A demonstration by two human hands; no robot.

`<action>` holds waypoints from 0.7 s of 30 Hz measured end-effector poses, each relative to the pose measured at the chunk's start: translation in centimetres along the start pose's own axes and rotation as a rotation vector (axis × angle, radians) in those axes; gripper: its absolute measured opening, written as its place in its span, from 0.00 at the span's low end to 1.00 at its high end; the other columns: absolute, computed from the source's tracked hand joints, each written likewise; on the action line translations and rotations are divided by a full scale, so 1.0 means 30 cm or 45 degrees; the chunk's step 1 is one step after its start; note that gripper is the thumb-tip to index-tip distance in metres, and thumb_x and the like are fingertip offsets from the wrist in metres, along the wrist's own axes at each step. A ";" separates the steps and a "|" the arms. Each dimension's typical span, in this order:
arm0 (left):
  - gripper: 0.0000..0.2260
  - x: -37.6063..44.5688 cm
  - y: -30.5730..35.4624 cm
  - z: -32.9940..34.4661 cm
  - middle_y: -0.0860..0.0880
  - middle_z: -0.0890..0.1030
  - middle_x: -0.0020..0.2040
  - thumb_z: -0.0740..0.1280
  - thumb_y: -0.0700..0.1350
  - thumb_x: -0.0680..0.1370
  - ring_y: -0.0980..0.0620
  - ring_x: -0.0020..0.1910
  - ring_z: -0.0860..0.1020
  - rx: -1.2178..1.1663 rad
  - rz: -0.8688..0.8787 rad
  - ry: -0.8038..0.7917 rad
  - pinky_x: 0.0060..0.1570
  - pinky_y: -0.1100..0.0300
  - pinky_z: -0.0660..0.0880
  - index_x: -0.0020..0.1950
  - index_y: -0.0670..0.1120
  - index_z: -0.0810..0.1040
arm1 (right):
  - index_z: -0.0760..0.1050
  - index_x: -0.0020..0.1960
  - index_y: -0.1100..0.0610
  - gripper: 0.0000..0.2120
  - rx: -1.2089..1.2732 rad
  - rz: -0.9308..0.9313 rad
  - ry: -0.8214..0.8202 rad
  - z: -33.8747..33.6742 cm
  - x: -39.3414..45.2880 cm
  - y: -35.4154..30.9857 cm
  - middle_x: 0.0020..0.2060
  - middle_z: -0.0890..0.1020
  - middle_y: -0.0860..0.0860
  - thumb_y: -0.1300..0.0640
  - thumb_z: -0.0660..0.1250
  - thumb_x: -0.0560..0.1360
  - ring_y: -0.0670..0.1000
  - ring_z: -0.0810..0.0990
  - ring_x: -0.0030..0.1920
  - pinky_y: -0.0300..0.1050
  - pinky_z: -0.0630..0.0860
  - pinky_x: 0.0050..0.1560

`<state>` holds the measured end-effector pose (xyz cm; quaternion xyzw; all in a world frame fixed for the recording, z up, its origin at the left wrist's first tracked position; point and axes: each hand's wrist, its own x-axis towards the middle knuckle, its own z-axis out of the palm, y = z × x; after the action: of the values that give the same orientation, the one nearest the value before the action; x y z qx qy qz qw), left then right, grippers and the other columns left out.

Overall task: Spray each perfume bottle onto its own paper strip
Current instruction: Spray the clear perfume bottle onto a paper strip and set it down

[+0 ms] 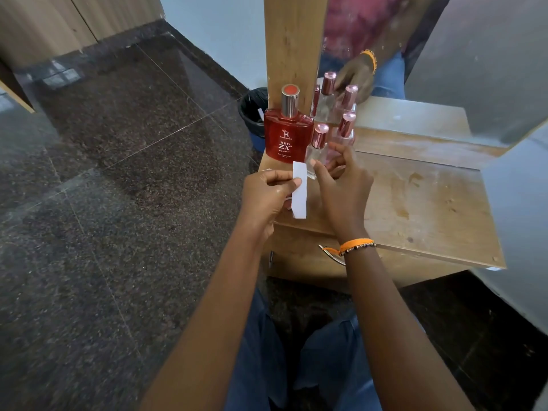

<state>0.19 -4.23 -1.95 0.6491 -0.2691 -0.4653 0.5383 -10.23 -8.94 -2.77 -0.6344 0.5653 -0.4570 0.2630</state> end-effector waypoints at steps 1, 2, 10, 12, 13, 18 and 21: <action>0.02 0.000 0.001 0.000 0.42 0.83 0.48 0.70 0.36 0.73 0.42 0.47 0.83 -0.014 -0.008 0.001 0.47 0.48 0.81 0.44 0.41 0.81 | 0.77 0.55 0.57 0.13 0.000 0.004 0.023 0.001 -0.004 0.001 0.35 0.79 0.51 0.56 0.72 0.72 0.49 0.77 0.35 0.33 0.73 0.37; 0.02 0.000 0.001 0.001 0.43 0.83 0.46 0.70 0.36 0.73 0.43 0.46 0.83 -0.017 -0.015 0.000 0.47 0.49 0.81 0.43 0.42 0.81 | 0.77 0.53 0.57 0.12 0.011 0.014 0.054 0.000 -0.012 0.003 0.35 0.78 0.51 0.55 0.72 0.72 0.49 0.76 0.35 0.30 0.71 0.35; 0.01 0.005 -0.005 0.009 0.47 0.84 0.44 0.71 0.41 0.73 0.47 0.46 0.83 0.023 -0.014 -0.017 0.46 0.54 0.82 0.43 0.46 0.82 | 0.76 0.58 0.56 0.18 -0.007 0.014 0.062 -0.006 -0.006 0.005 0.46 0.75 0.47 0.53 0.73 0.70 0.47 0.75 0.44 0.30 0.70 0.42; 0.01 0.005 -0.004 0.008 0.46 0.84 0.45 0.71 0.41 0.73 0.47 0.46 0.83 0.033 -0.007 -0.019 0.47 0.51 0.82 0.43 0.45 0.82 | 0.77 0.58 0.56 0.18 -0.040 -0.008 0.022 -0.004 0.009 0.002 0.45 0.75 0.48 0.53 0.73 0.70 0.46 0.75 0.43 0.36 0.73 0.44; 0.01 0.006 -0.004 0.007 0.46 0.84 0.44 0.71 0.42 0.73 0.47 0.45 0.83 0.040 -0.004 -0.018 0.47 0.49 0.81 0.43 0.45 0.82 | 0.77 0.58 0.56 0.18 -0.050 -0.015 0.012 -0.004 0.011 -0.002 0.45 0.75 0.48 0.53 0.73 0.70 0.46 0.75 0.43 0.37 0.73 0.44; 0.03 0.011 -0.001 0.007 0.50 0.83 0.37 0.71 0.42 0.73 0.51 0.40 0.82 0.016 0.011 -0.015 0.44 0.49 0.80 0.39 0.47 0.82 | 0.78 0.48 0.56 0.09 0.077 0.031 0.113 -0.013 -0.033 0.001 0.41 0.77 0.47 0.53 0.72 0.71 0.47 0.75 0.39 0.37 0.71 0.40; 0.02 0.007 -0.002 -0.001 0.49 0.84 0.40 0.72 0.43 0.73 0.51 0.42 0.83 0.021 0.031 -0.021 0.38 0.57 0.81 0.42 0.45 0.83 | 0.79 0.42 0.52 0.03 0.328 0.259 -0.038 -0.013 -0.073 -0.005 0.37 0.82 0.46 0.53 0.72 0.72 0.44 0.80 0.39 0.33 0.74 0.41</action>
<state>0.28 -4.38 -2.09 0.6462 -0.2854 -0.4619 0.5363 -10.38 -6.74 -3.07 -0.5417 0.5593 -0.4872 0.3954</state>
